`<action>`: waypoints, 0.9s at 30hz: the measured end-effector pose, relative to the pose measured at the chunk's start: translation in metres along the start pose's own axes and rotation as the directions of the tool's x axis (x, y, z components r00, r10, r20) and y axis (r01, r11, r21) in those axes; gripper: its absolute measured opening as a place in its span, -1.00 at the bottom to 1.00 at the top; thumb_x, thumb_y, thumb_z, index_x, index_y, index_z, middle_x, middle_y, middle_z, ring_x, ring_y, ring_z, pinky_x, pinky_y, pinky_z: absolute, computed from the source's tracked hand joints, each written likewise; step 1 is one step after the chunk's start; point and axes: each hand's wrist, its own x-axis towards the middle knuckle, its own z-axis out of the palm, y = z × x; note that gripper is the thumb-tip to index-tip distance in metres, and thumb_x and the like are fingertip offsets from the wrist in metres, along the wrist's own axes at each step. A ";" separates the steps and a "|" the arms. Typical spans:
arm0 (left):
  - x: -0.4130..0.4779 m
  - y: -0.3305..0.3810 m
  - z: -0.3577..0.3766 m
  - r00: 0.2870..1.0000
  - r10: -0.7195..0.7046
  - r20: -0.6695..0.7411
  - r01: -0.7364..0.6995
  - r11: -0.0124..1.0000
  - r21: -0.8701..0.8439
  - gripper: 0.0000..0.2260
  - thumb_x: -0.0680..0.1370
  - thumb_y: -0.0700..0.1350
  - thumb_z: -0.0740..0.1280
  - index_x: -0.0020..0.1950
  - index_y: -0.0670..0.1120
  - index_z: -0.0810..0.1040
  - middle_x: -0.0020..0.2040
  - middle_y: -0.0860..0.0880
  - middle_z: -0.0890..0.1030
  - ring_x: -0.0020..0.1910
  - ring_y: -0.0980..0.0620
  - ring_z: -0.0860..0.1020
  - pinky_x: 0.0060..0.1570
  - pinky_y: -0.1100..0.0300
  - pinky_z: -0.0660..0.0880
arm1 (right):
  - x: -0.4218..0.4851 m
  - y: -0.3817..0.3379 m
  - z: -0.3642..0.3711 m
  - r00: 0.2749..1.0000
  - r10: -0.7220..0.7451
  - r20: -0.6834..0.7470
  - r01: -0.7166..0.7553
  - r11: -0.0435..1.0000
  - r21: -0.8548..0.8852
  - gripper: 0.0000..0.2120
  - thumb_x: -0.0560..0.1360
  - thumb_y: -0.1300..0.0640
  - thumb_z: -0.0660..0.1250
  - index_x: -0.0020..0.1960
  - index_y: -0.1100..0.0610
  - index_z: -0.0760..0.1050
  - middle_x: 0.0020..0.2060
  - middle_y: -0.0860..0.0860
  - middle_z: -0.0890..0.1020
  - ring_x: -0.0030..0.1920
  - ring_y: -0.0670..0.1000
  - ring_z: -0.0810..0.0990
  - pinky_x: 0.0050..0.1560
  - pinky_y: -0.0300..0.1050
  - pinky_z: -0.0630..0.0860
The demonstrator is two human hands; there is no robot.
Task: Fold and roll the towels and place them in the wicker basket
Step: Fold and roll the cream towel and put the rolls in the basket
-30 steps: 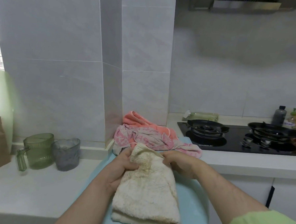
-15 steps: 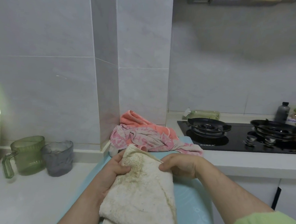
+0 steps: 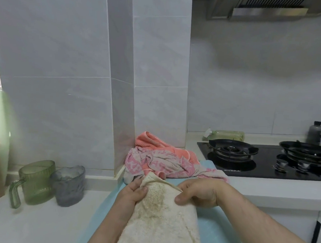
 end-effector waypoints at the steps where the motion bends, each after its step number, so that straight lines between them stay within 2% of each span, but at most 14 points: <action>1: 0.001 0.000 -0.003 0.999 0.008 -0.035 -0.008 1.000 -0.001 -0.65 0.40 -0.32 0.37 0.17 -0.16 0.62 0.06 -0.23 0.68 -0.08 -0.15 0.67 -0.12 0.03 0.62 | -0.003 0.000 0.000 1.000 0.024 -0.020 -0.025 0.999 -0.041 -0.81 0.39 0.18 0.40 0.00 0.16 0.57 0.00 0.03 0.66 0.10 0.06 0.59 0.29 -0.06 0.44; 4: 0.006 -0.002 -0.013 0.991 -0.002 -0.137 0.009 0.999 0.049 -0.68 0.53 -0.36 0.27 0.24 -0.14 0.59 0.10 -0.22 0.67 -0.02 -0.16 0.65 0.01 0.00 0.57 | -0.009 0.003 -0.001 0.995 0.053 -0.080 -0.062 0.992 -0.109 -0.82 0.38 0.15 0.38 -0.03 0.15 0.58 -0.03 0.01 0.66 0.08 0.04 0.57 0.32 -0.04 0.40; 8: 0.005 -0.006 -0.015 0.974 -0.009 -0.225 0.050 0.983 0.177 -0.76 0.55 -0.38 0.28 0.17 -0.20 0.60 -0.07 -0.17 0.72 -0.13 -0.14 0.68 -0.16 0.08 0.61 | -0.012 0.021 -0.008 0.986 -0.043 -0.164 0.044 0.999 0.006 -0.84 0.38 0.24 0.40 -0.04 0.20 0.57 -0.03 0.12 0.63 0.04 0.09 0.57 0.23 0.00 0.45; 12: -0.004 -0.004 -0.002 0.984 -0.104 -0.146 0.137 0.961 0.240 -0.79 0.53 -0.31 0.34 0.17 -0.24 0.59 -0.02 -0.23 0.70 -0.02 -0.24 0.67 0.07 -0.09 0.57 | -0.017 0.034 -0.007 0.962 -0.100 -0.254 0.110 0.994 0.026 -0.87 0.34 0.28 0.43 -0.17 0.08 0.62 -0.13 0.08 0.63 -0.01 0.10 0.53 0.12 0.02 0.39; 14: -0.006 -0.001 0.002 0.982 -0.153 -0.114 0.178 0.952 0.249 -0.77 0.53 -0.30 0.35 0.19 -0.23 0.56 0.01 -0.25 0.69 -0.01 -0.26 0.67 0.10 -0.14 0.56 | -0.020 0.034 -0.005 0.943 -0.041 -0.331 0.037 0.999 -0.020 -0.89 0.27 0.28 0.38 -0.25 0.11 0.56 -0.18 0.09 0.58 -0.07 0.08 0.50 0.02 -0.01 0.38; 16: -0.009 0.004 0.007 0.976 -0.203 -0.077 0.216 0.943 0.252 -0.78 0.54 -0.31 0.33 0.18 -0.24 0.55 0.01 -0.26 0.68 -0.01 -0.26 0.67 0.04 -0.11 0.58 | -0.019 0.030 -0.003 0.911 0.030 -0.412 -0.065 0.995 -0.072 -0.84 0.20 0.12 0.41 -0.27 0.12 0.48 -0.19 0.11 0.51 -0.10 0.07 0.41 -0.03 -0.01 0.31; 17: -0.010 0.006 0.011 0.973 -0.217 -0.074 0.229 0.930 0.288 -0.81 0.55 -0.31 0.32 0.16 -0.25 0.56 -0.02 -0.26 0.69 -0.03 -0.25 0.67 0.00 -0.09 0.59 | -0.018 0.028 -0.003 0.893 0.063 -0.445 -0.110 0.991 -0.080 -0.73 0.20 -0.01 0.46 -0.22 0.13 0.53 -0.15 0.09 0.57 -0.08 0.05 0.43 0.01 -0.02 0.33; 19: -0.012 0.009 0.018 0.970 -0.213 -0.116 0.242 0.882 0.405 -0.85 0.55 -0.27 0.34 0.11 -0.27 0.57 -0.09 -0.22 0.71 -0.09 -0.20 0.69 -0.03 -0.07 0.62 | -0.019 0.022 -0.004 0.861 0.132 -0.490 -0.198 0.977 -0.084 -0.47 0.22 -0.22 0.51 -0.04 0.19 0.63 0.01 0.02 0.67 0.04 0.01 0.56 0.19 -0.11 0.39; 21: -0.013 0.008 0.024 0.976 -0.158 -0.149 0.215 0.796 0.566 -0.87 0.55 -0.17 0.37 0.04 -0.21 0.60 -0.12 -0.15 0.72 -0.13 -0.12 0.69 -0.02 0.00 0.62 | -0.022 0.019 -0.004 0.832 0.172 -0.527 -0.266 0.958 -0.108 -0.42 0.30 -0.27 0.47 0.11 0.15 0.62 0.11 -0.01 0.66 0.15 0.01 0.58 0.33 -0.09 0.40; 22: -0.014 0.009 0.026 0.982 -0.114 -0.152 0.187 0.715 0.673 -0.87 0.54 -0.12 0.37 0.01 -0.16 0.60 -0.13 -0.09 0.71 -0.16 -0.06 0.68 -0.06 0.08 0.59 | -0.024 0.018 -0.005 0.816 0.178 -0.551 -0.295 0.947 -0.130 -0.39 0.31 -0.30 0.45 0.16 0.11 0.60 0.13 -0.02 0.64 0.17 0.00 0.56 0.35 -0.06 0.39; 24: -0.015 0.008 0.029 0.990 -0.040 -0.136 0.135 0.562 0.816 -0.87 0.53 -0.07 0.36 -0.06 -0.13 0.57 -0.17 -0.02 0.66 -0.26 0.06 0.59 -0.23 0.22 0.46 | -0.028 0.020 -0.002 0.804 0.193 -0.563 -0.351 0.918 -0.186 -0.29 0.26 -0.41 0.40 0.21 0.07 0.57 0.18 -0.04 0.59 0.22 0.01 0.51 0.38 0.01 0.36; 25: -0.014 0.006 0.030 0.992 -0.023 -0.126 0.119 0.533 0.838 -0.87 0.53 -0.08 0.35 -0.07 -0.14 0.56 -0.20 -0.01 0.62 -0.31 0.08 0.54 -0.29 0.24 0.40 | -0.030 0.021 0.001 0.807 0.204 -0.555 -0.377 0.901 -0.217 -0.26 0.24 -0.46 0.37 0.20 0.06 0.58 0.19 -0.05 0.58 0.24 0.02 0.50 0.39 0.03 0.35; 27: -0.012 0.003 0.032 0.995 -0.016 -0.097 0.091 0.526 0.846 -0.87 0.54 -0.11 0.33 0.02 -0.14 0.56 -0.15 0.01 0.61 -0.27 0.10 0.53 -0.26 0.23 0.41 | -0.032 0.024 0.007 0.803 0.186 -0.566 -0.375 0.896 -0.238 -0.28 0.28 -0.47 0.31 0.18 0.05 0.59 0.18 -0.05 0.59 0.24 0.02 0.51 0.38 0.02 0.36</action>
